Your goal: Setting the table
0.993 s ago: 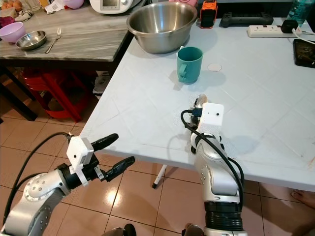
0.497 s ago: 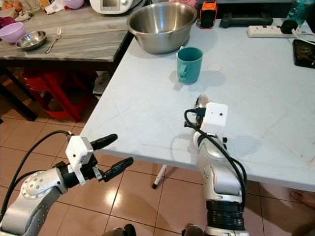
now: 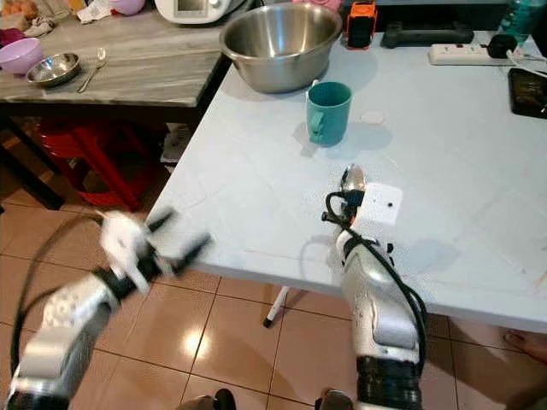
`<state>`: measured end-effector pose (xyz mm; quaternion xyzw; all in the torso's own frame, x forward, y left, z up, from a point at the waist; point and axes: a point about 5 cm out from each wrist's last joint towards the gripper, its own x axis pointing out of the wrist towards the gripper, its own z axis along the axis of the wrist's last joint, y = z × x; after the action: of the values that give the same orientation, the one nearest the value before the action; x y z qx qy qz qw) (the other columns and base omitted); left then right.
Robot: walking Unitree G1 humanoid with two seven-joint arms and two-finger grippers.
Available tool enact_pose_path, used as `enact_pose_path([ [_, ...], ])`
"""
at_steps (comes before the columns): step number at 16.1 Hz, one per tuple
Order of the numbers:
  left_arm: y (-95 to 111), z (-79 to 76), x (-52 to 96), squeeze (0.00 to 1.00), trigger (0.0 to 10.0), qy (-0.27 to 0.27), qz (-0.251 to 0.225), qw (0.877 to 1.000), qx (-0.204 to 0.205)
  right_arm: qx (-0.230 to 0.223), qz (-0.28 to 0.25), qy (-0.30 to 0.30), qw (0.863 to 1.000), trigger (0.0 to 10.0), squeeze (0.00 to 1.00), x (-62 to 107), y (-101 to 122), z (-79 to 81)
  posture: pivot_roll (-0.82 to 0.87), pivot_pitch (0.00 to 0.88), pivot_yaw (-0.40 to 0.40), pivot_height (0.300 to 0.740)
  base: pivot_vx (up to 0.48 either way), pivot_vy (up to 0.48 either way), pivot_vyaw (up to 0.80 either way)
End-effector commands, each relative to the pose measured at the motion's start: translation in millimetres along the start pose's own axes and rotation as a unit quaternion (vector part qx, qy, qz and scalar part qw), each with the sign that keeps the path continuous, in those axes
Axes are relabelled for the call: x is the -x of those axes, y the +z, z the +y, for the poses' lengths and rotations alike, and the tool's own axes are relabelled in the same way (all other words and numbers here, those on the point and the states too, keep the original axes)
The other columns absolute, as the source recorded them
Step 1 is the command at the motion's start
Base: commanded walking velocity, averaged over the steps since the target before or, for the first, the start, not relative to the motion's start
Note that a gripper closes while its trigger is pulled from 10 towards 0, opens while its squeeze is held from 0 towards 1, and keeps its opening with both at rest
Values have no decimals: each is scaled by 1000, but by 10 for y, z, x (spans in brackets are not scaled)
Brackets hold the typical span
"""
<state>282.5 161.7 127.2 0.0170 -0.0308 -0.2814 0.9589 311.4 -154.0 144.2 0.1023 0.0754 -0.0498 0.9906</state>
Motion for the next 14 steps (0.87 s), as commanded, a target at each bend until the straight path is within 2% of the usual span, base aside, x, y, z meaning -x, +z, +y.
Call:
enact_pose_path([
  [1, -3, 117, 20, 0, 10000, 48, -2, 999, 5, 8, -15, 18, 1000, 1137, 0, 49, 7, 42, -152, 150, 105, 740, 0, 0, 0],
  [2, 27, 152, -5, 0, 10000, 63, -10, 998, 15, 16, -35, 26, 999, 5098, 0, 71, 50, 57, -153, 147, 103, 740, 0, 0, 0],
  [3, 47, 173, -27, 0, 10000, 72, -16, 997, 17, 22, -48, 31, 998, 10000, 0, 87, 82, 67, -156, 143, 102, 740, 0, 0, 0],
  [6, 95, 222, -110, 0, 10000, 96, -34, 994, 32, 46, -87, 38, 994, 10000, 0, 119, 169, 87, -163, 132, 100, 740, 0, 107, 0],
  [14, 95, 177, -229, 0, 10000, 100, -44, 993, 40, 47, -109, 40, 992, 10000, 0, 128, 197, 76, -168, 123, 100, 740, 0, 461, -797],
])
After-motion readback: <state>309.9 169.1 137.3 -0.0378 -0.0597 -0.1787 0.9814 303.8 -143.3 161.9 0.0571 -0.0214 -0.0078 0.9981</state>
